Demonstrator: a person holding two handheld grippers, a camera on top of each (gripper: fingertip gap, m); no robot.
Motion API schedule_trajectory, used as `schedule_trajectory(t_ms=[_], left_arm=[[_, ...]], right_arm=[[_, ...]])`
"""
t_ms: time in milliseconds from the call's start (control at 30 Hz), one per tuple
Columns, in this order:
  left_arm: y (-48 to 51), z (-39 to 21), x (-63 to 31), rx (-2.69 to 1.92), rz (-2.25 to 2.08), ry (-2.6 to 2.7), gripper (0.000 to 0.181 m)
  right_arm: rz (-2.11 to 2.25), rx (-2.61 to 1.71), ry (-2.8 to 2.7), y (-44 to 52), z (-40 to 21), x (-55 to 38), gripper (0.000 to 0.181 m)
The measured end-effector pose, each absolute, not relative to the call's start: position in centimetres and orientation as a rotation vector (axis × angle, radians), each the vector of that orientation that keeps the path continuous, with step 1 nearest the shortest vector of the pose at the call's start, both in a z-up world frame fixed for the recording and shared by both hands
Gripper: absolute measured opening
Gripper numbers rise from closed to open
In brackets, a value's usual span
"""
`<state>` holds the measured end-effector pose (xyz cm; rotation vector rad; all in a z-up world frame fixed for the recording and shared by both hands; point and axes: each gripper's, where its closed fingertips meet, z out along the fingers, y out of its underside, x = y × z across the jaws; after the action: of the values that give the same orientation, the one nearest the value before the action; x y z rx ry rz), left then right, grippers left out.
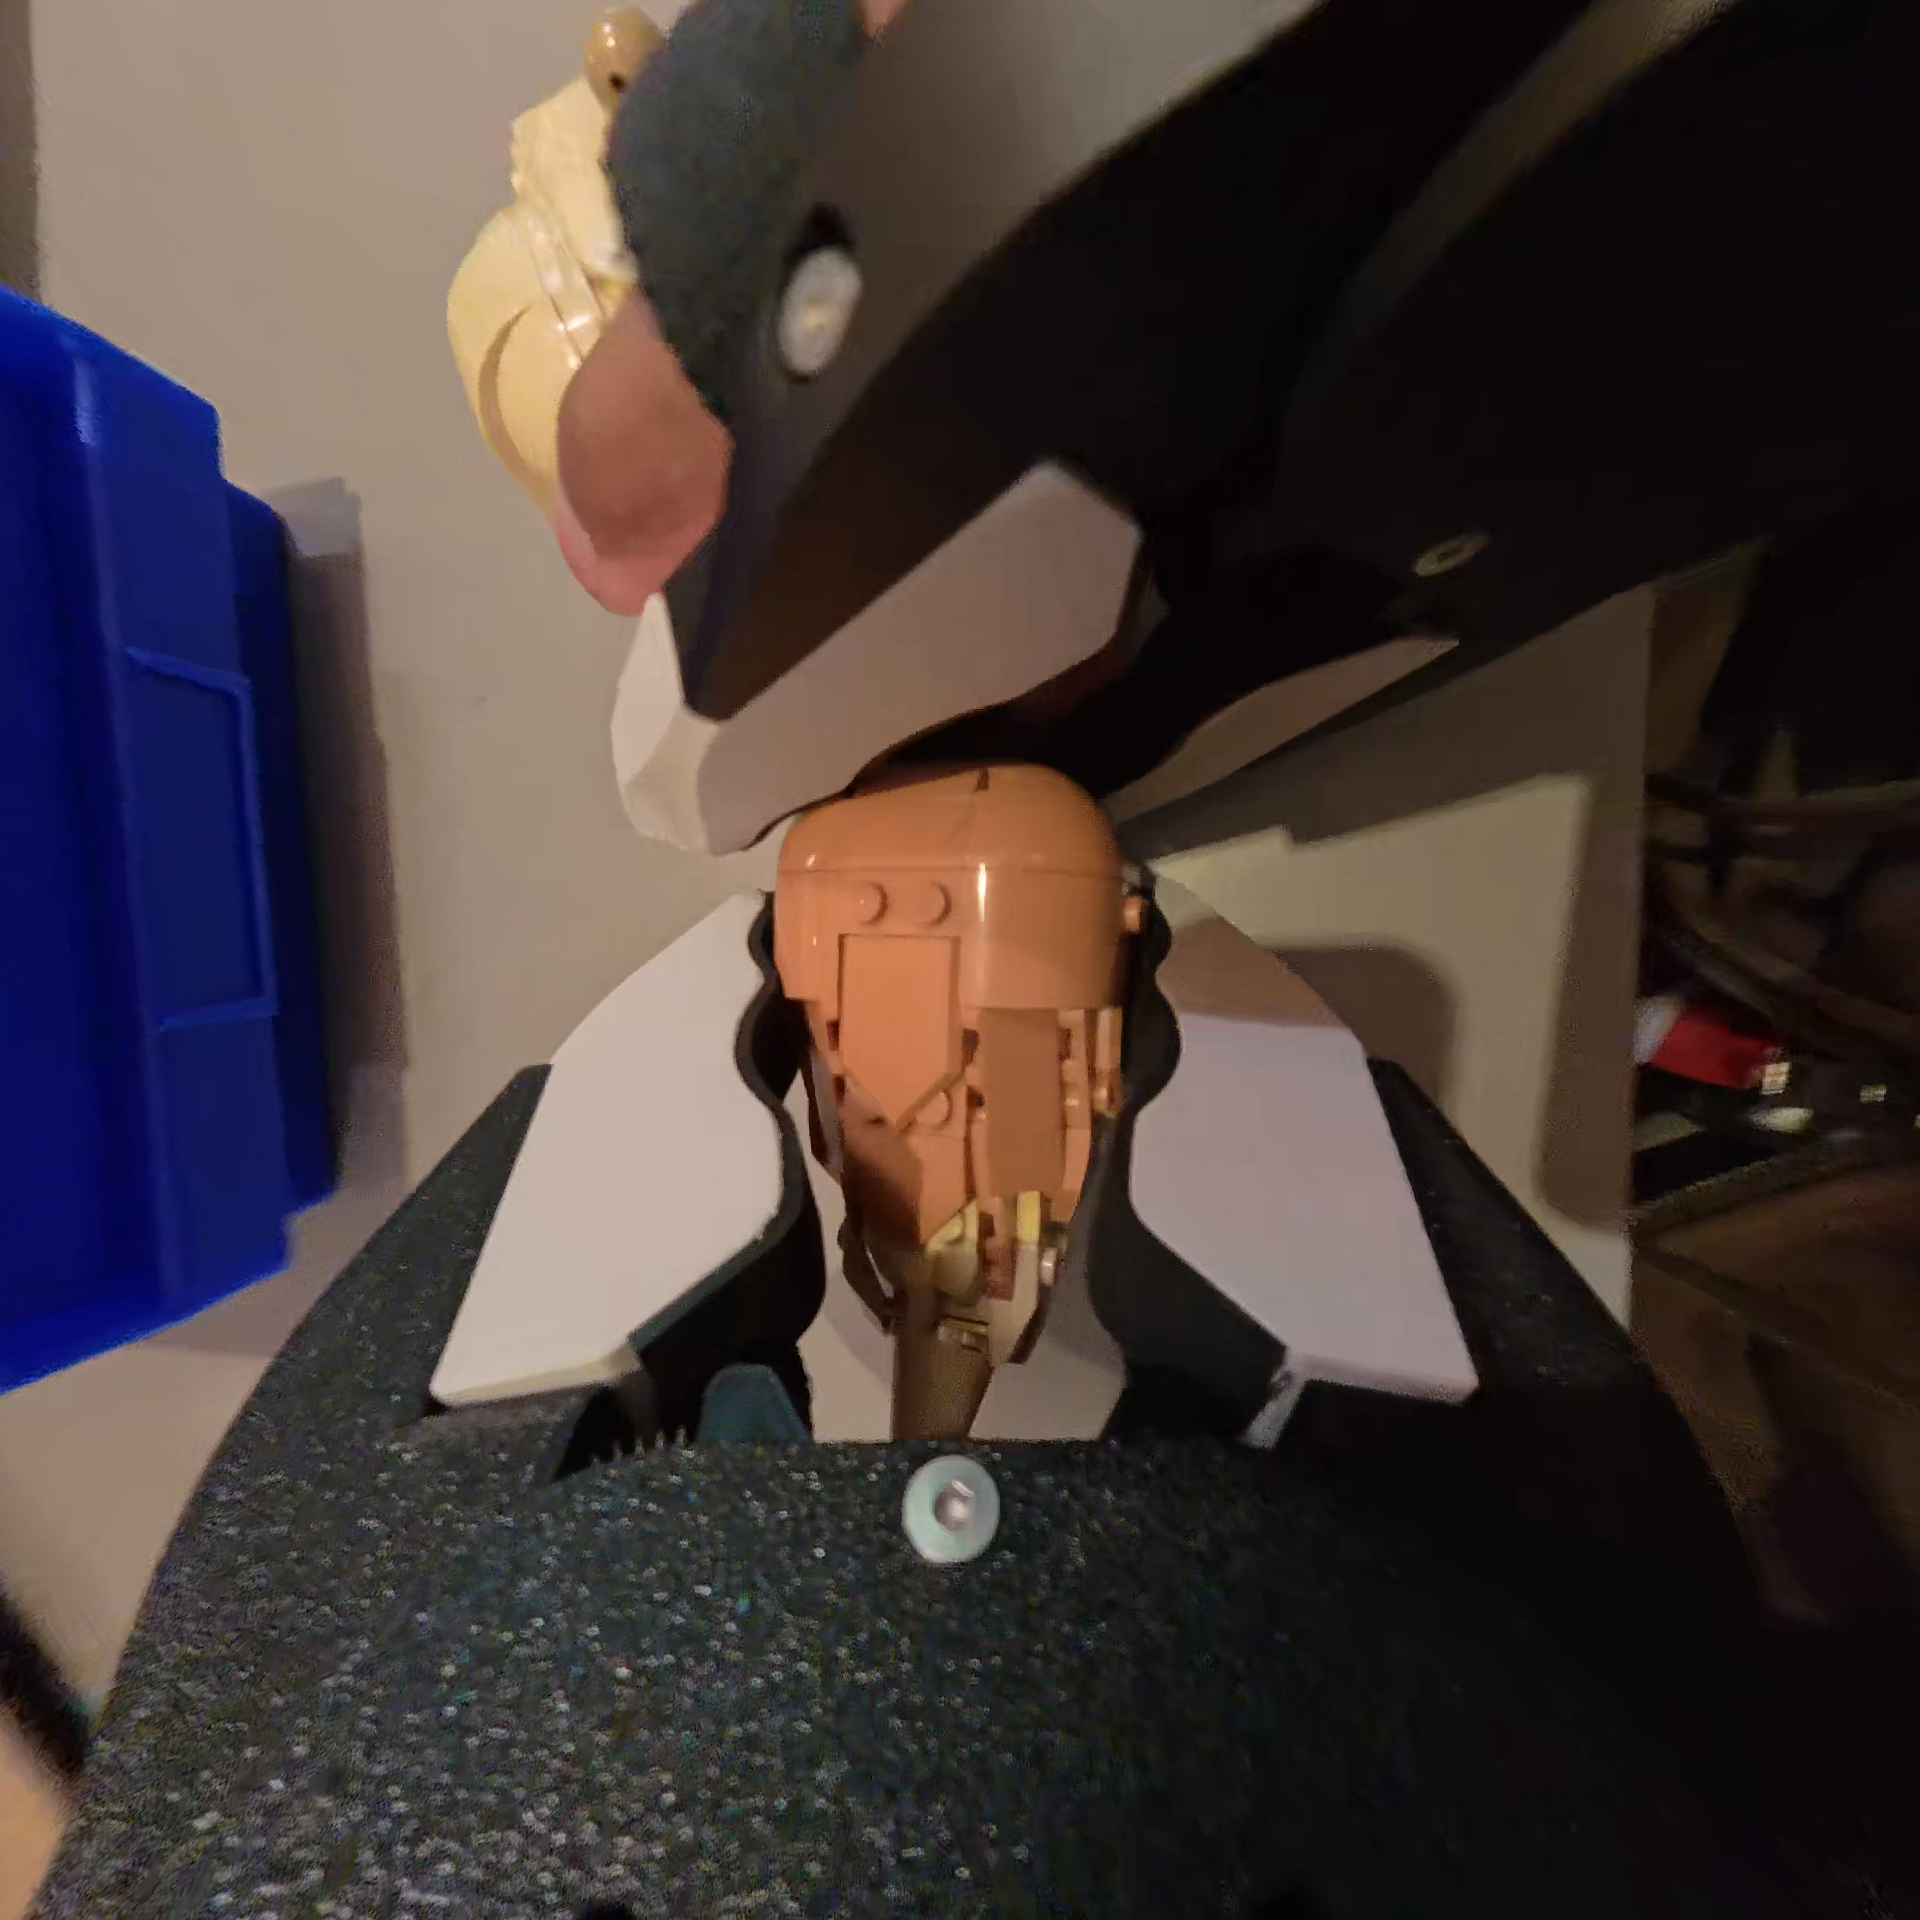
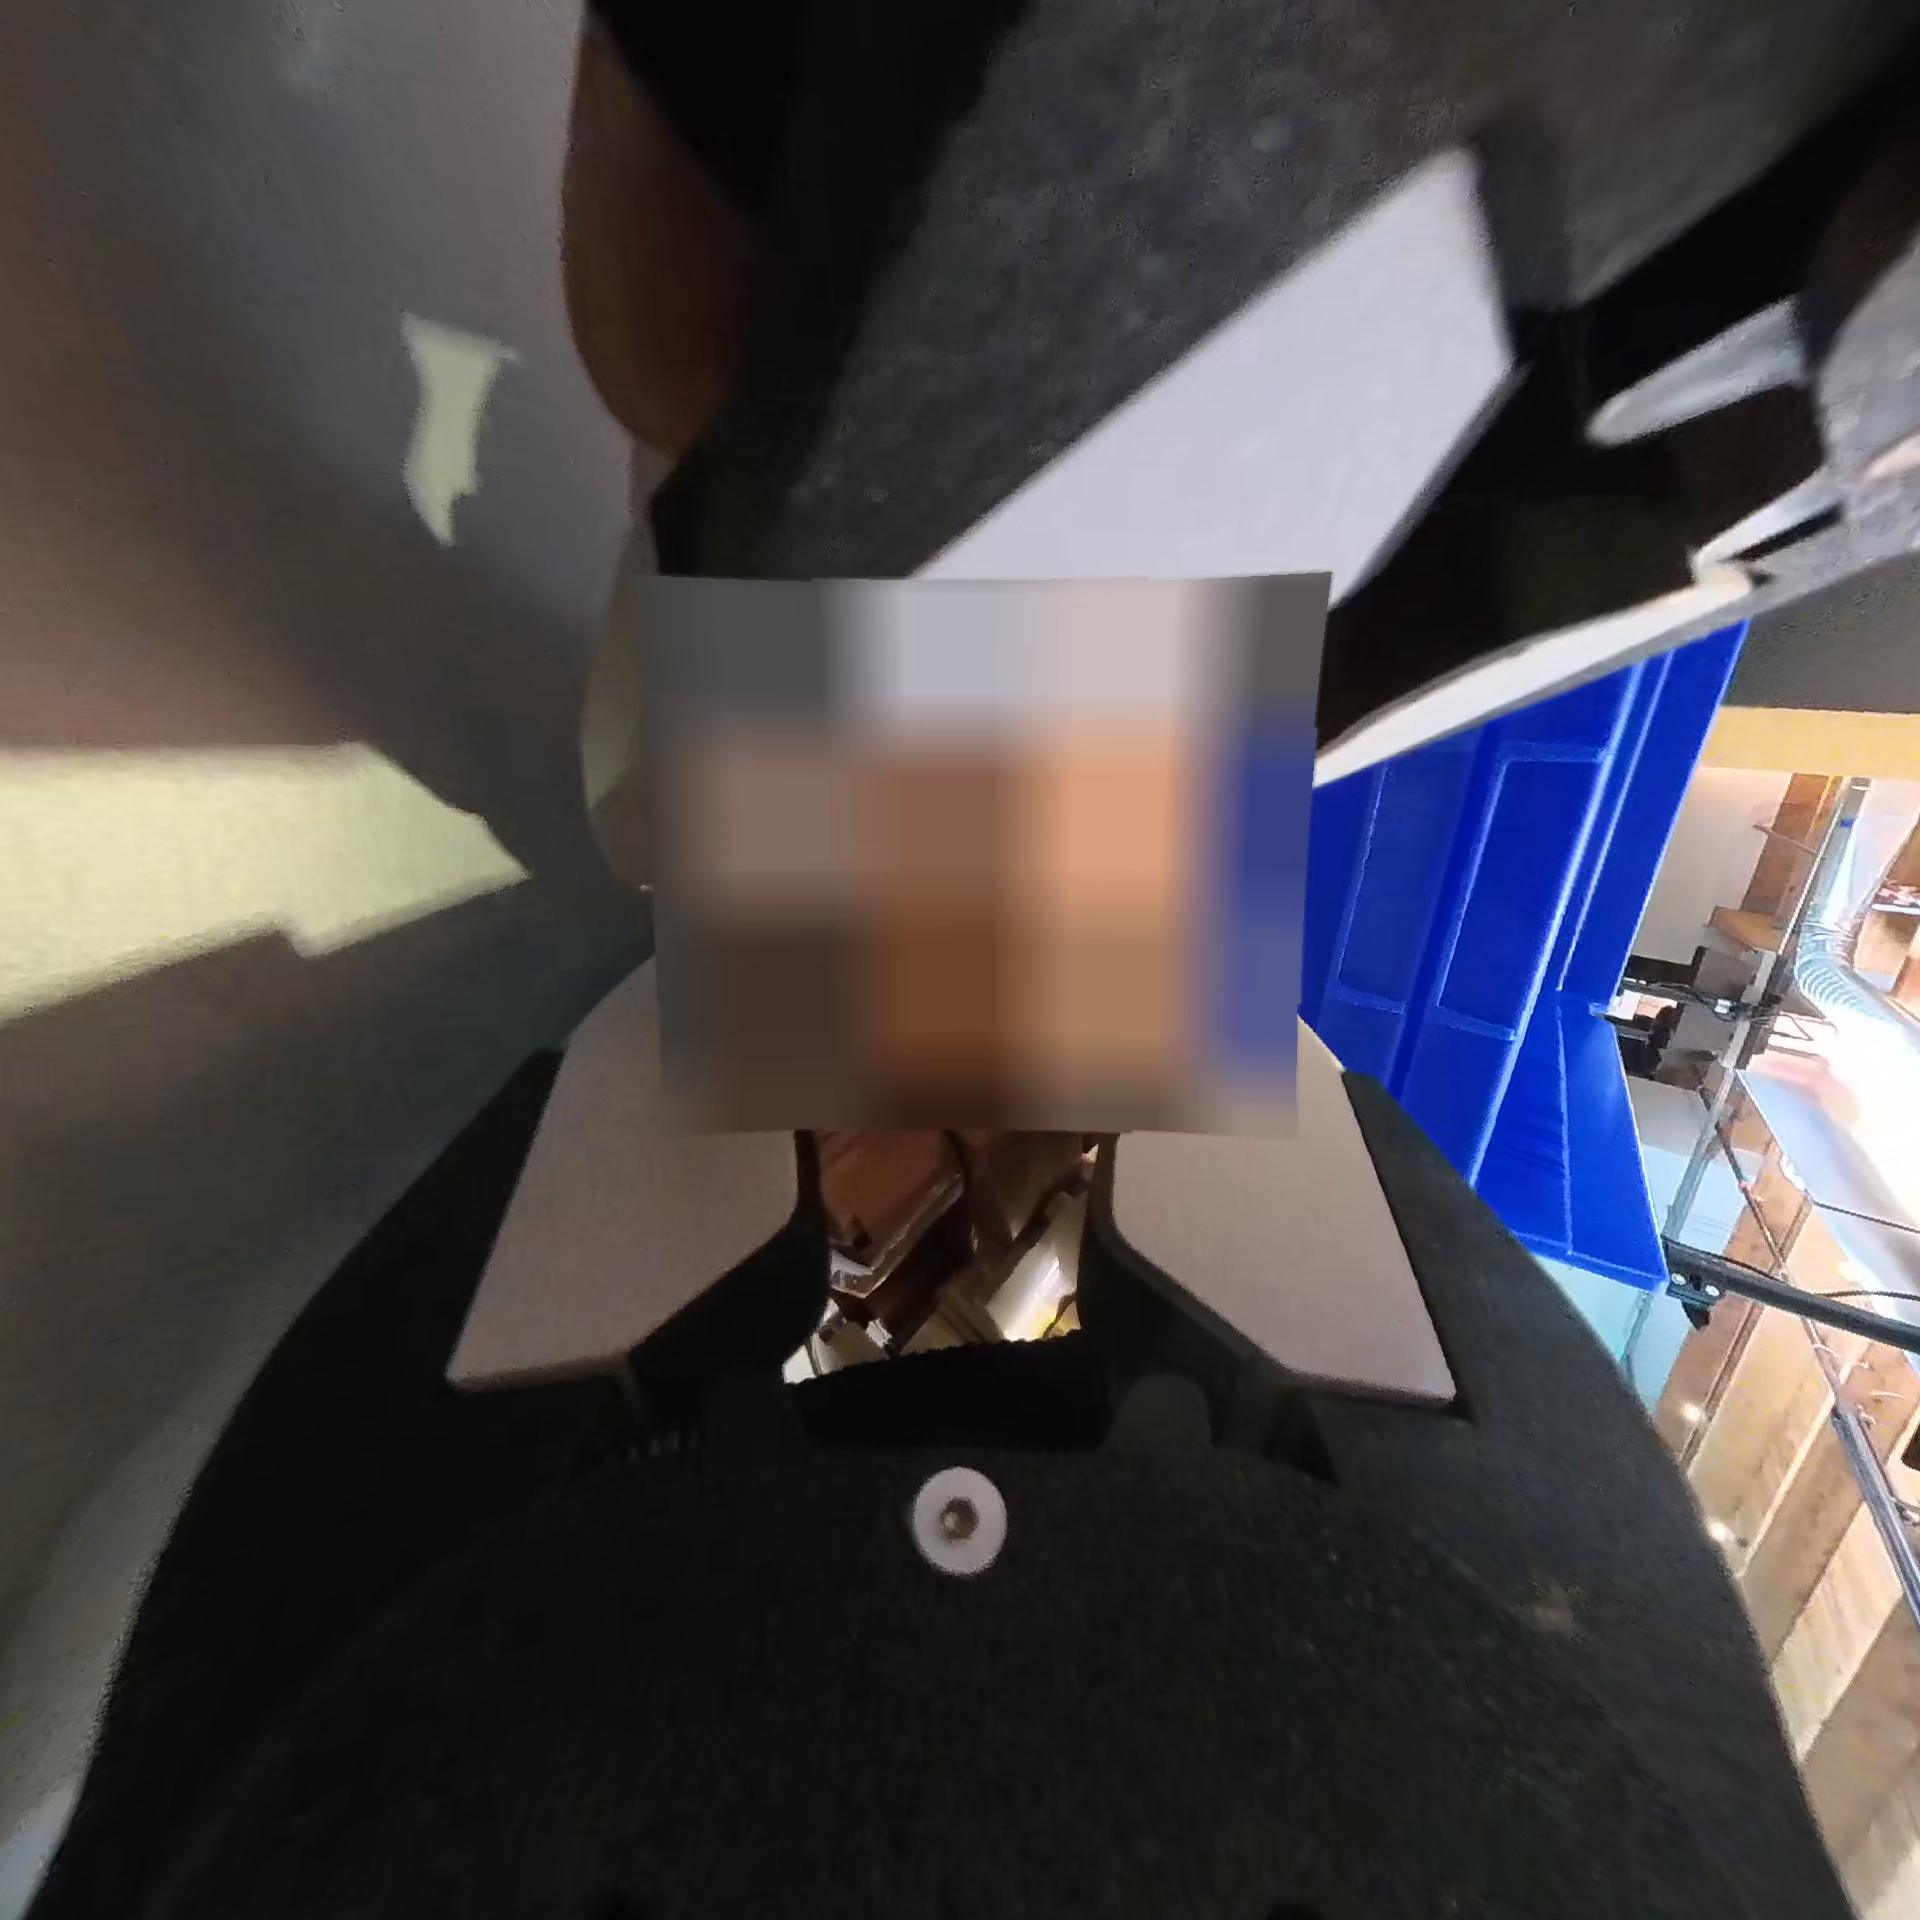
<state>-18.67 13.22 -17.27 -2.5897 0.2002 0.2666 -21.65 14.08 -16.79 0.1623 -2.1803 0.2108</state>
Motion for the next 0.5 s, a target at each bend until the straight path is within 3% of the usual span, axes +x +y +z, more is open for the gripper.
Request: schedule_trajectory(t_ms=[33,400,500], left_arm=[[13.17,-17.23,-18.39,-2.58,0.196,0.149,0.063],[12.71,-17.19,-18.21,-2.528,0.248,0.189,0.061],[12.65,-17.23,-17.74,-2.503,0.08,0.094,0.061]], right_arm=[[0.211,0.169,-2.18,14.08,-16.79,-21.62,0.059],[0.219,0.216,-2.188,13.86,-16.77,-21.27,0.059],[0.23,0.236,-2.175,13.72,-16.74,-21.23,0.058]])
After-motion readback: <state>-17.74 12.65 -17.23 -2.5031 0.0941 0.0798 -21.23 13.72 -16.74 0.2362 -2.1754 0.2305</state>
